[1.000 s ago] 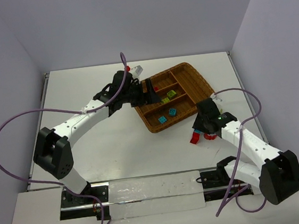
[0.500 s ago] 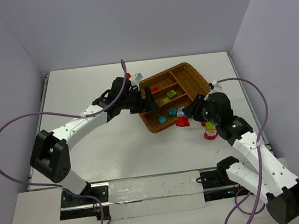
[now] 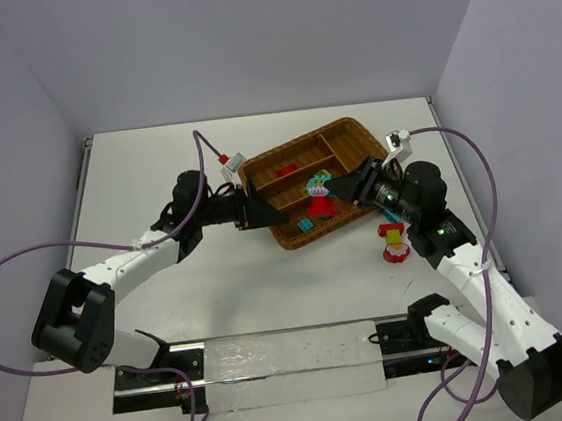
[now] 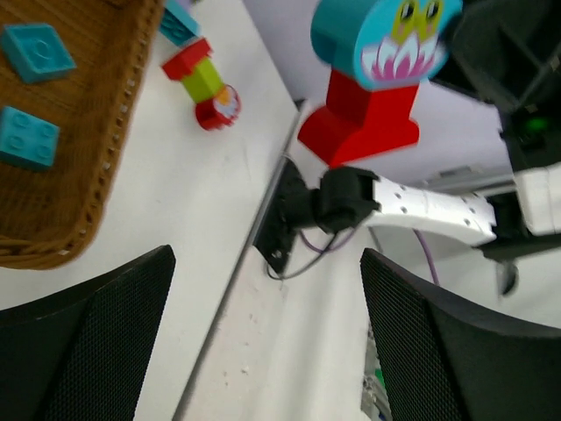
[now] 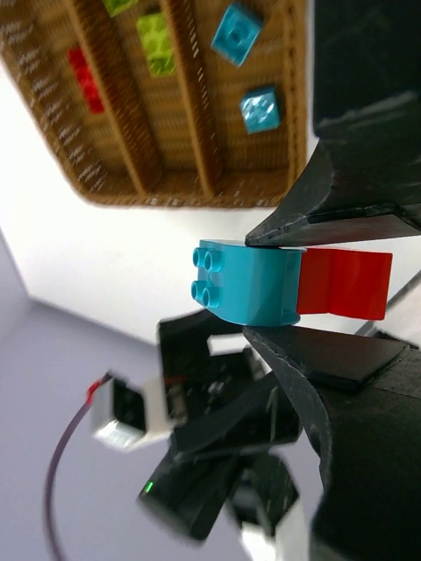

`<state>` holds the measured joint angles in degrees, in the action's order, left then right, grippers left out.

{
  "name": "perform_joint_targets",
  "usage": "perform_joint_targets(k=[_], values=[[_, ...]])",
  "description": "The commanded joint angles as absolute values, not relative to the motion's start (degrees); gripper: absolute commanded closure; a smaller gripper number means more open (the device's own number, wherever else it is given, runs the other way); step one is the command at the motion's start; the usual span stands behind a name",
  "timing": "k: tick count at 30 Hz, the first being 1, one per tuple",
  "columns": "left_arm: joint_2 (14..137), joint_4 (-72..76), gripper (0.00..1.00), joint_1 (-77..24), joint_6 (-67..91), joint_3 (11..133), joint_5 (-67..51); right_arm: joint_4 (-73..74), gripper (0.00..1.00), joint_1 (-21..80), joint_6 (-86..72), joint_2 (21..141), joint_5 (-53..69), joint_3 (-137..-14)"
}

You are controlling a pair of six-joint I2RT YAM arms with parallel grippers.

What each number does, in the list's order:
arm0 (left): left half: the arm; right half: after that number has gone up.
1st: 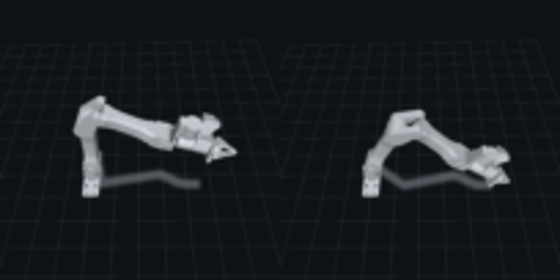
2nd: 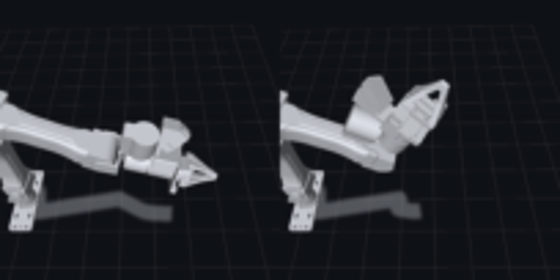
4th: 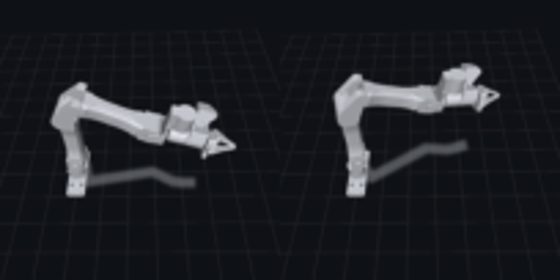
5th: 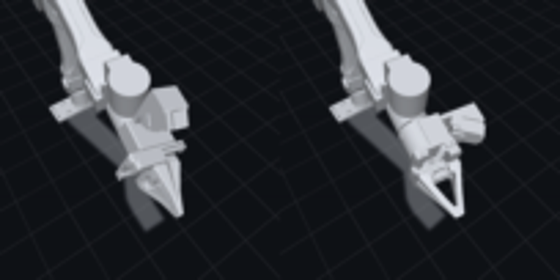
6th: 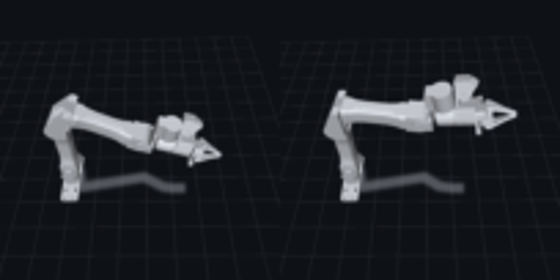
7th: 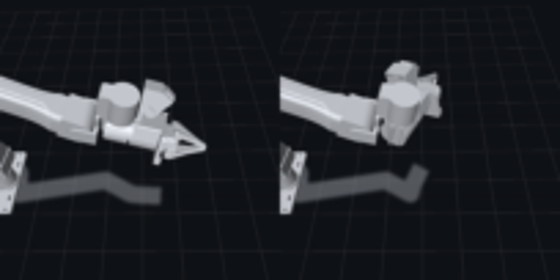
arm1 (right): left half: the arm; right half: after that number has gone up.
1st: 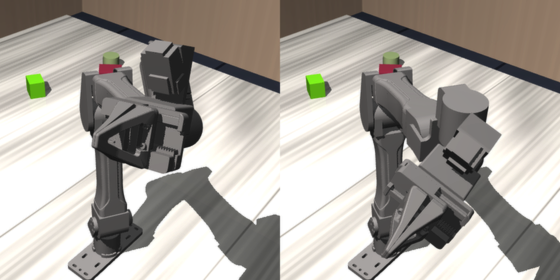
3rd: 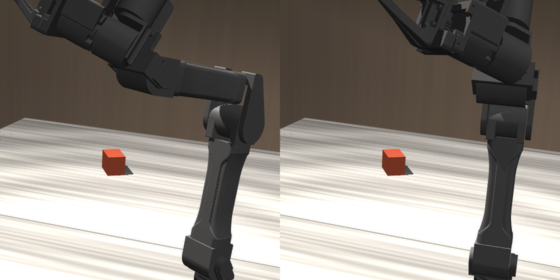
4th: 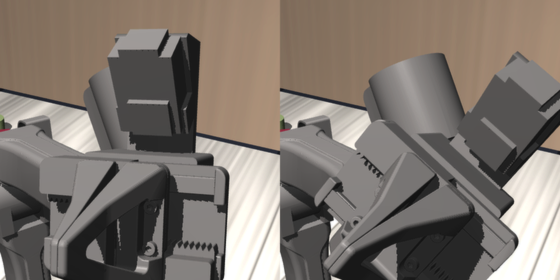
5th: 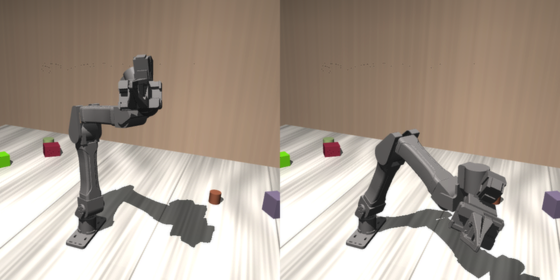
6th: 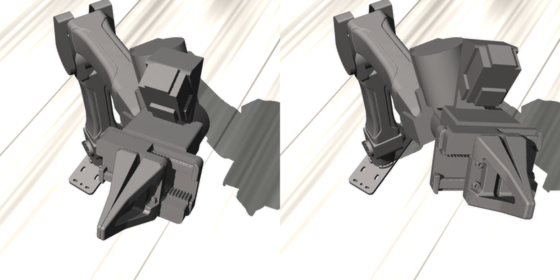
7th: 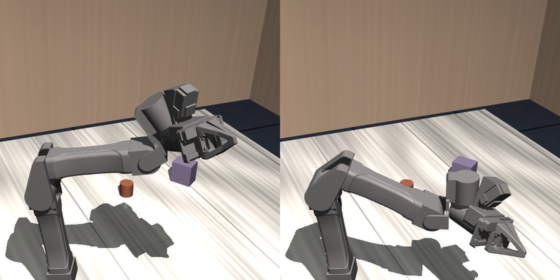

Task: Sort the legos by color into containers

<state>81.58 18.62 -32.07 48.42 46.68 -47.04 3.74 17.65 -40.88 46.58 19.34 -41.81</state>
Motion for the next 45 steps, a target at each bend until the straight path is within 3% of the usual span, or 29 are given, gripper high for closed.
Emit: perform_joint_targets(k=[1,13,35,45], values=[[80.43,48.6,0.06,-31.22,62.76,41.74,-56.42,-8.18,1.0,16.33,-47.36,47.88,25.95,-42.23],[87.74,78.25,0.07,-31.29,79.99,39.32,-52.55,-16.28,1.0,16.08,-53.45,51.15,31.57,-40.16],[96.08,82.86,0.18,-34.74,84.88,47.31,-49.75,-22.95,1.0,16.17,-57.05,53.96,35.86,-38.23],[96.79,82.55,0.32,-36.3,84.38,48.25,-49.06,-23.47,1.0,16.1,-57.37,53.89,36.12,-38.23]])
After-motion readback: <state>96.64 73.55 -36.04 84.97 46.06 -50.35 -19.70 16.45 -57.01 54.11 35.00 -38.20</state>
